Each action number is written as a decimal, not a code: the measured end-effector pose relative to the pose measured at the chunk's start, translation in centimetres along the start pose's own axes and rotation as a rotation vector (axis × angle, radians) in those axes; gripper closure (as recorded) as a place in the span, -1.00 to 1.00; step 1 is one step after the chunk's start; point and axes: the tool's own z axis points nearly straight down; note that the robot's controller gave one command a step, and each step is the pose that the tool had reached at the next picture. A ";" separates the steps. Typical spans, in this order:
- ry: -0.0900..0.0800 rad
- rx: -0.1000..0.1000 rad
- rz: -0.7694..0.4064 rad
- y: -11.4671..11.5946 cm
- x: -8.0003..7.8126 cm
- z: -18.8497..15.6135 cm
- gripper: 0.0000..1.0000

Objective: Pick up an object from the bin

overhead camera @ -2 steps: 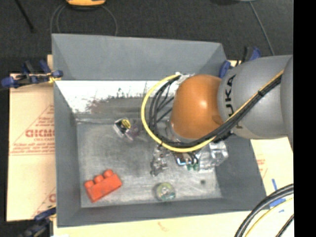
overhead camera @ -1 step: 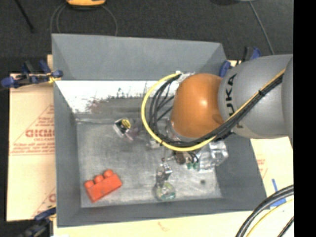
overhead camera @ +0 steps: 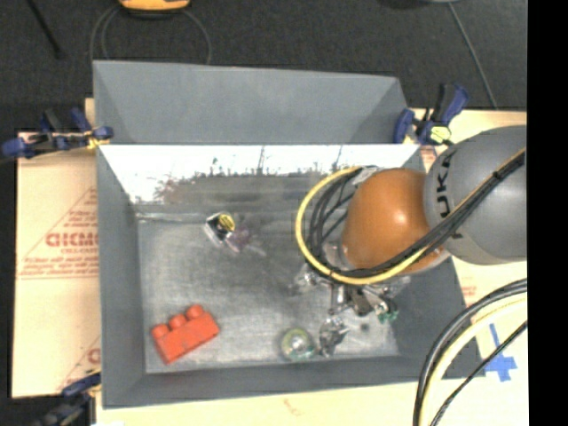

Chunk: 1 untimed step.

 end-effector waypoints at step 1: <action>-0.025 0.007 0.052 4.7 0.4 1.5 -1.00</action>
Offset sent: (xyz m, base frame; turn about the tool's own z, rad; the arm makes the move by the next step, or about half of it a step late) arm -0.0277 0.0438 -0.0204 0.0534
